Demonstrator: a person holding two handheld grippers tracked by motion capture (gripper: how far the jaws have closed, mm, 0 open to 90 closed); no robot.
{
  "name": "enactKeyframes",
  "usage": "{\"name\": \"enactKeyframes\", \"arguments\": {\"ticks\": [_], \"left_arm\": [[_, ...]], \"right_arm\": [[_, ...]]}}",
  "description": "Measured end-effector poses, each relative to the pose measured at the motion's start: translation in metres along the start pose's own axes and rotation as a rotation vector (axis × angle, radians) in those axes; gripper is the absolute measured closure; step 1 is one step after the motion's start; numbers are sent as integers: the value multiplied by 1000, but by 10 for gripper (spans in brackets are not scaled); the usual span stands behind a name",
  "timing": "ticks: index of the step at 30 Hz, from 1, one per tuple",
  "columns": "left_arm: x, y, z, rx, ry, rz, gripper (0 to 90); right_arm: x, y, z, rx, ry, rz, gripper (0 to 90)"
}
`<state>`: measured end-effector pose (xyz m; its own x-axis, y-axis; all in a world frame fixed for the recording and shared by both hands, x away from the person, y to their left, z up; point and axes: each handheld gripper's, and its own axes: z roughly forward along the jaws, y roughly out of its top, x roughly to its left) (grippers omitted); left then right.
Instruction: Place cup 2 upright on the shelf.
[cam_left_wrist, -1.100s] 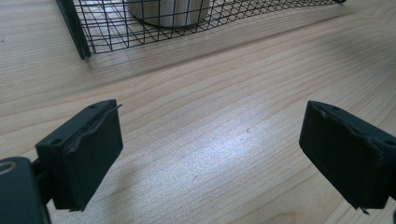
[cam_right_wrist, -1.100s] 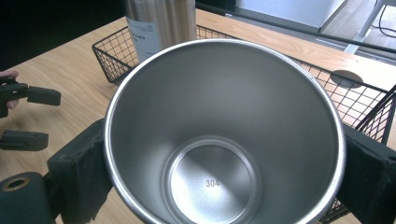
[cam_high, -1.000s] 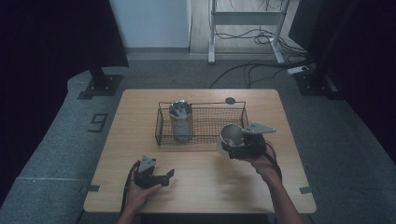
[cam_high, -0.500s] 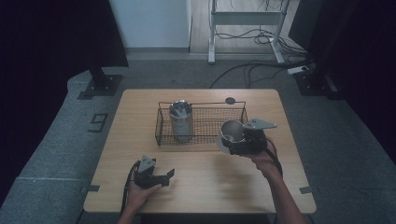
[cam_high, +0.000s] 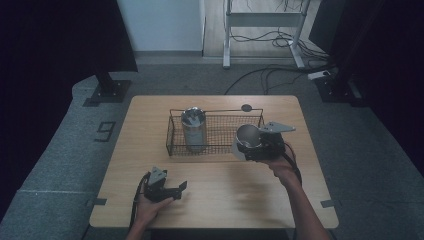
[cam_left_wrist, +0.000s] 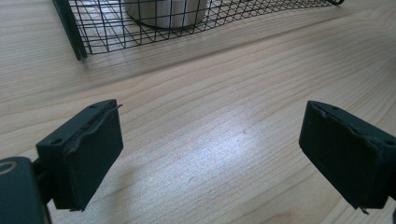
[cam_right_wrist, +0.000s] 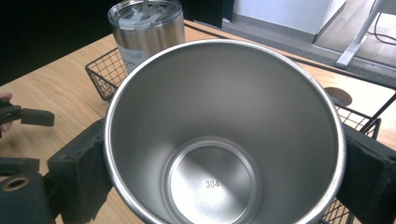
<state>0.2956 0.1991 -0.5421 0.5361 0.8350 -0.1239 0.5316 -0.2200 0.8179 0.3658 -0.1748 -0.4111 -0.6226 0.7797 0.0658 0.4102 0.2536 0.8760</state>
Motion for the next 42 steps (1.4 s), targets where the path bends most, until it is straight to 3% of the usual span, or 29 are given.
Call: {"name": "enactKeyframes", "arguments": {"ticks": [42], "left_arm": [[0,0,1,5,-4,1,63]], "right_arm": [[-14,25,11,-3,-19,14,64]]}}
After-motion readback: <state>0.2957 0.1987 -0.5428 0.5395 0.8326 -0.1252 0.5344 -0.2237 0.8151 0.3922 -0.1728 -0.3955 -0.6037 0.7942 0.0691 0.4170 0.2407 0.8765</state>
